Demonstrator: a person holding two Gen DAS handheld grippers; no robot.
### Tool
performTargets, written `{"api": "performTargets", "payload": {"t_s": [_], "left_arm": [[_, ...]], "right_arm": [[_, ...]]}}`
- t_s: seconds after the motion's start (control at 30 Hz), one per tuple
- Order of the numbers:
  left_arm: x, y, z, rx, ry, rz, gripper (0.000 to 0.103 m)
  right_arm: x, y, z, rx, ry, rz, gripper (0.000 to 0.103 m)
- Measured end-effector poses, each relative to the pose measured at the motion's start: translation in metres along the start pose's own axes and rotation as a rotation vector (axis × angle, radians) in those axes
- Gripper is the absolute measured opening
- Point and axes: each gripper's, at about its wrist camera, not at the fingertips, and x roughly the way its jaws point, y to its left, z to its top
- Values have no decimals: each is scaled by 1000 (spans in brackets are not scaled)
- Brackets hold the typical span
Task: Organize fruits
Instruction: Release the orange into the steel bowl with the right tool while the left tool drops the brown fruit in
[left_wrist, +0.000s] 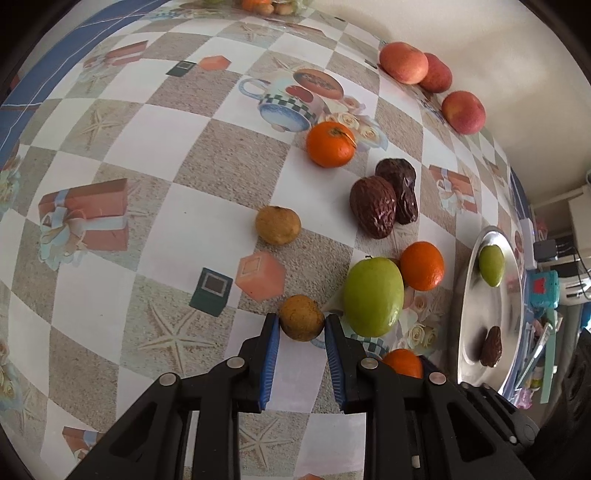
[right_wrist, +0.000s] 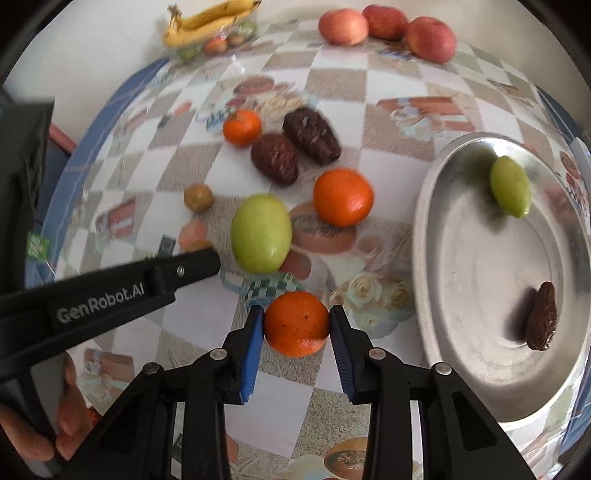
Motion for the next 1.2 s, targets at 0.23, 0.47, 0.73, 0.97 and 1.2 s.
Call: {"api": "performTargets", "payload": {"t_s": [0.23,0.47,0.73,0.97,1.2], "left_arm": [[-16,2,3,-7,-74,19,27],[-25,-6,6,17,-125,26,27],[-33,-20,5,77,-167,12,27],[-32,-64,-9,231,-176,-38,27],[-19,-134,-36,484,-176,-91,27]], "right_arm": [[-24,-19,4,72,-94,-8,37],[-40,-47,6,182,-150,-15,37],[-56,-104,-2,356,-191,-91,37],[-63,-140,-14,483,-199,-125,37],[-68,-153,-19,524,-214,-123,38]]}}
